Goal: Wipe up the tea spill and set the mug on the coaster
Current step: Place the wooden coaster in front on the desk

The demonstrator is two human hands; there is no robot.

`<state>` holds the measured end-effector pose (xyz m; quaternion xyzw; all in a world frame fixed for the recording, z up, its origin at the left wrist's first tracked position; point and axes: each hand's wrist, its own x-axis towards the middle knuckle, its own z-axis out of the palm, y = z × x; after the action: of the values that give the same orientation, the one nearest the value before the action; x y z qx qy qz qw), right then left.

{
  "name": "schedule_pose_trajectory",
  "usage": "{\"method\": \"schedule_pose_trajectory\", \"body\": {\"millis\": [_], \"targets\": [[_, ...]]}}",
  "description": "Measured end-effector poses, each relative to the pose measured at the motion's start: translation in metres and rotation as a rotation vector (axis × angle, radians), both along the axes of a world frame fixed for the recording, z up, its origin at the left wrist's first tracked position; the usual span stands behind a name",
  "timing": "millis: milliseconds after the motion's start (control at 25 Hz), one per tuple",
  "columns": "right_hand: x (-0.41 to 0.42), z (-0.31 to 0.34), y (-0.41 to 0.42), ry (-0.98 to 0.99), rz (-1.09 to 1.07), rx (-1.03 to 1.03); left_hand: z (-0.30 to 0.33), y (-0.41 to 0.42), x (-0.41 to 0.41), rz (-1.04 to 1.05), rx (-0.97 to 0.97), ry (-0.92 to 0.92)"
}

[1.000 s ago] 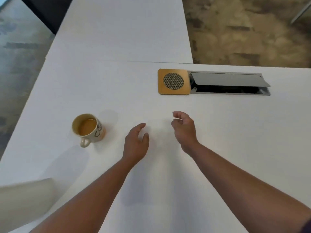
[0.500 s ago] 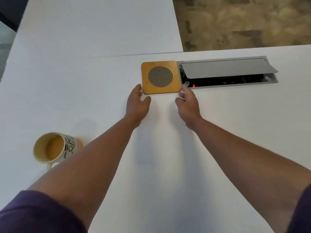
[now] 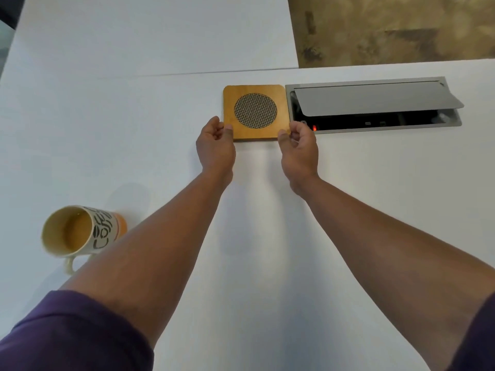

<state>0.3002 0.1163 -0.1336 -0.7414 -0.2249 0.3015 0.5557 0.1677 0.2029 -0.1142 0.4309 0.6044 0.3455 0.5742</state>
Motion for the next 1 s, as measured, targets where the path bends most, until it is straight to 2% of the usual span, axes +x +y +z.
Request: {"method": "schedule_pose_trajectory", "body": {"millis": [120,240,520,800,1000], "targets": [[0.004,-0.002,-0.002,-0.011,-0.076,0.024,0.001,0.0,-0.001,0.053,-0.016,-0.02],[0.013,0.001,-0.009,0.073,-0.106,0.023,0.005,-0.002,-0.007,0.045,-0.052,-0.041],[-0.024,0.013,-0.087,0.099,0.072,-0.042,0.013,-0.076,-0.065,-0.051,-0.097,0.01],[-0.084,0.023,-0.181,0.097,0.179,-0.135,0.004,-0.176,-0.138,0.008,-0.131,0.053],[-0.121,0.022,-0.235,0.069,0.238,-0.24,0.004,-0.227,-0.179,-0.055,-0.162,0.127]]}}
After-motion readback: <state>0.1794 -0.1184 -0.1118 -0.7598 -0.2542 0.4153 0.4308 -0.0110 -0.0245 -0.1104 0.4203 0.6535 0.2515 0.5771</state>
